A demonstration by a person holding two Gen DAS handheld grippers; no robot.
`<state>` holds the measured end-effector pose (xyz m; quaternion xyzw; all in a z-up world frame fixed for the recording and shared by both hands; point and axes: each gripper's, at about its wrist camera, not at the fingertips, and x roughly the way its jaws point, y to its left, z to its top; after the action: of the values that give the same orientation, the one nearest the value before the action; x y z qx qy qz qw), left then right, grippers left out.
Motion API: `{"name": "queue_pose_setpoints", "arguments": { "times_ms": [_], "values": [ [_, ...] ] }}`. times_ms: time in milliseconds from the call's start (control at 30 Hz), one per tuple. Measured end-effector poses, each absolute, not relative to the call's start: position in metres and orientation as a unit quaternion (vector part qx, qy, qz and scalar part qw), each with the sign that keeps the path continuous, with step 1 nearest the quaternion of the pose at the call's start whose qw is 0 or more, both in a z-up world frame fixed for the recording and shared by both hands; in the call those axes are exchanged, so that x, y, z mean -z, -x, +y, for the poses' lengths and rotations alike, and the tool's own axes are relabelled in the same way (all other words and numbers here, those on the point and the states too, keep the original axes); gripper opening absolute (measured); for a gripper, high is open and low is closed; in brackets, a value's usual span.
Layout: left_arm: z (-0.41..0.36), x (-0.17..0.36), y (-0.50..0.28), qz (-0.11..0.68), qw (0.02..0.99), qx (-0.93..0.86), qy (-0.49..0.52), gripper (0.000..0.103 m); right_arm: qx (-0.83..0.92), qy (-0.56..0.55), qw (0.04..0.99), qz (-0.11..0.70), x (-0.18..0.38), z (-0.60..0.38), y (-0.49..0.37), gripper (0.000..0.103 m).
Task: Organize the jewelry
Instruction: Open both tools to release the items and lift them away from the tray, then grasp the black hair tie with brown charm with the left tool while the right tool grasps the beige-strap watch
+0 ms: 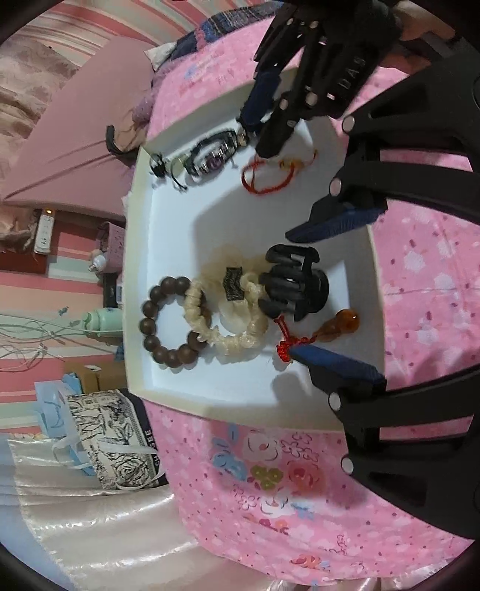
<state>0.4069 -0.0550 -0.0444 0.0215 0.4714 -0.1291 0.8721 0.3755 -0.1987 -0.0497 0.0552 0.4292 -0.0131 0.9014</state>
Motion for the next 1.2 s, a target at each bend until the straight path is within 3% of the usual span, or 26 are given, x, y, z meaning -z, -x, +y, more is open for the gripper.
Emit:
{"name": "queue_pose_setpoints", "arguments": {
  "times_ms": [67, 267, 333, 500, 1200],
  "values": [
    [-0.051, 0.028, -0.398, 0.453, 0.882, 0.127, -0.024, 0.072, 0.009, -0.056, 0.909, 0.413, 0.032, -0.205, -0.366, 0.051],
    [-0.031, -0.023, -0.361, 0.405, 0.906, 0.121, -0.014, 0.09, 0.036, -0.044, 0.93, 0.363, -0.018, -0.222, -0.322, 0.076],
    [-0.021, -0.035, -0.346, 0.39, 0.915, 0.105, -0.017, 0.1, 0.043, -0.041, 0.933, 0.355, -0.027, -0.226, -0.306, 0.076],
    [-0.002, -0.044, -0.305, 0.375, 0.922, 0.094, -0.015, 0.1, 0.048, -0.039, 0.938, 0.34, -0.034, -0.228, -0.261, 0.087],
    [0.019, -0.011, -0.164, 0.353, 0.934, 0.063, -0.016, 0.1, 0.081, -0.022, 0.941, 0.328, -0.001, -0.188, -0.147, 0.087]
  ]
}}
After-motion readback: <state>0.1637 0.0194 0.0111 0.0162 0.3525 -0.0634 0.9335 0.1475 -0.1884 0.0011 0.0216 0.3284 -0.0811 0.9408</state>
